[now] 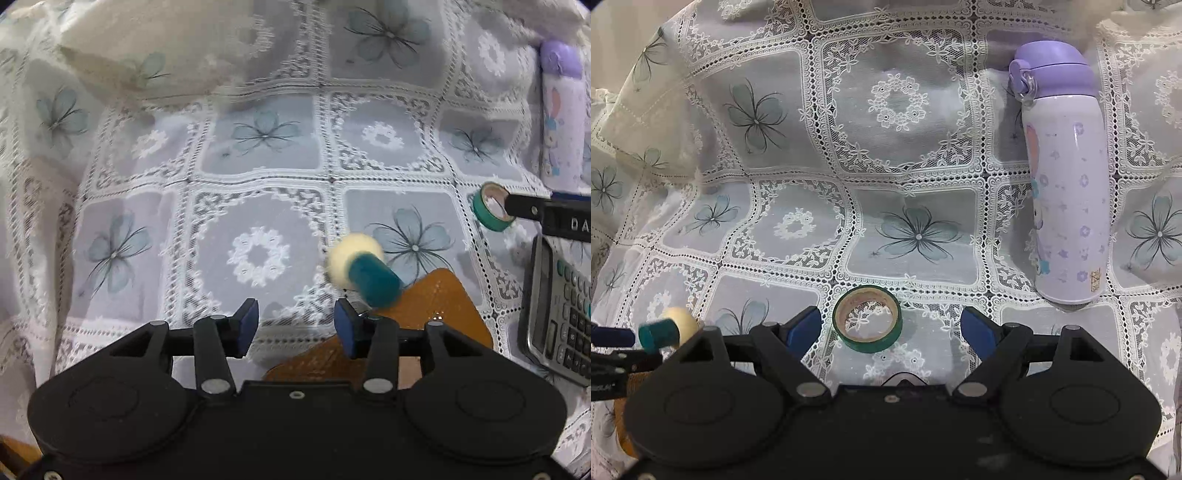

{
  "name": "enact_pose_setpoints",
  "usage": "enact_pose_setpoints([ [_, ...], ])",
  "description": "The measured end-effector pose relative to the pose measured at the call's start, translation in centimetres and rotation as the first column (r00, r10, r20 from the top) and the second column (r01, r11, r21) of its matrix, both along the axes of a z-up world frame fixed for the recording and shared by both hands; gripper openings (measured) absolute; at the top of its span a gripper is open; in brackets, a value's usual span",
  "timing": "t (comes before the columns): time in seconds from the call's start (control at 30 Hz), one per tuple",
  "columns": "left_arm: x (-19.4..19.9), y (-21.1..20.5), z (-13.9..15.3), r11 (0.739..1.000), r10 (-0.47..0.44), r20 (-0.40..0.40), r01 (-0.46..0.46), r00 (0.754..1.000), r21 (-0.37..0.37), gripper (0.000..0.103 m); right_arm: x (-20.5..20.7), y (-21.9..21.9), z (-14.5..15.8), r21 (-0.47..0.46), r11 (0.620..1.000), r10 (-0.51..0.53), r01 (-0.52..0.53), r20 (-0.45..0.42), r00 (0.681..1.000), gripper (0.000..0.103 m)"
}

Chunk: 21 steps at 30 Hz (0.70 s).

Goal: Organize soft objects

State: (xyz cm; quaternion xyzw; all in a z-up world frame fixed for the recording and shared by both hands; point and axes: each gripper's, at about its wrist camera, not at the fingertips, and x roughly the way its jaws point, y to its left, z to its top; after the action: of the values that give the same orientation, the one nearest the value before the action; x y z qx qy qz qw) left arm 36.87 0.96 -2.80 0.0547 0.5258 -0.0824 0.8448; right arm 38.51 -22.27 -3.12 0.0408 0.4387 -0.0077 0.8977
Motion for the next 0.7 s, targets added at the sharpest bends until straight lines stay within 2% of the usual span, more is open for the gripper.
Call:
enact_pose_setpoints([
  [0.13, -1.2, 0.0, 1.5, 1.0, -0.005, 0.06, 0.005, 0.998, -0.007, 0.055, -0.3, 0.1, 0.2, 0.002, 1.0, 0.005, -0.005, 0.001, 1.0, 0.082],
  [0.3, -1.5, -1.2, 2.3, 0.999, -0.018, 0.099, 0.021, 0.995, -0.03, 0.055, -0.3, 0.3, 0.2, 0.0, 1.0, 0.008, -0.008, 0.0, 1.0, 0.082],
  [0.4, -1.9, -2.3, 1.9, 0.997, -0.06, 0.079, 0.064, 0.995, -0.047, 0.056, -0.5, 0.5, 0.4, 0.0, 1.0, 0.015, -0.015, 0.002, 1.0, 0.082],
  [0.47, -2.1, -2.8, 1.7, 0.994, -0.082, 0.065, 0.087, 0.994, -0.071, 0.065, -0.5, 0.7, 0.5, -0.002, 1.0, 0.018, -0.018, 0.005, 1.0, 0.082],
  [0.5, -2.2, -3.1, 1.5, 0.993, -0.089, 0.067, 0.094, 0.994, -0.074, 0.066, -0.5, 0.7, 0.5, -0.002, 1.0, 0.018, -0.018, 0.007, 1.0, 0.082],
  [0.6, -1.7, -3.8, 0.9, 0.994, -0.093, 0.077, 0.096, 0.993, -0.042, 0.066, -0.5, 0.6, 0.5, 0.001, 1.0, 0.011, -0.011, 0.003, 1.0, 0.082],
  [0.7, -1.0, -3.4, 0.4, 0.999, -0.053, 0.074, 0.054, 0.996, -0.004, 0.066, -0.5, 0.7, 0.4, 0.002, 1.0, 0.009, -0.009, -0.001, 1.0, 0.082],
])
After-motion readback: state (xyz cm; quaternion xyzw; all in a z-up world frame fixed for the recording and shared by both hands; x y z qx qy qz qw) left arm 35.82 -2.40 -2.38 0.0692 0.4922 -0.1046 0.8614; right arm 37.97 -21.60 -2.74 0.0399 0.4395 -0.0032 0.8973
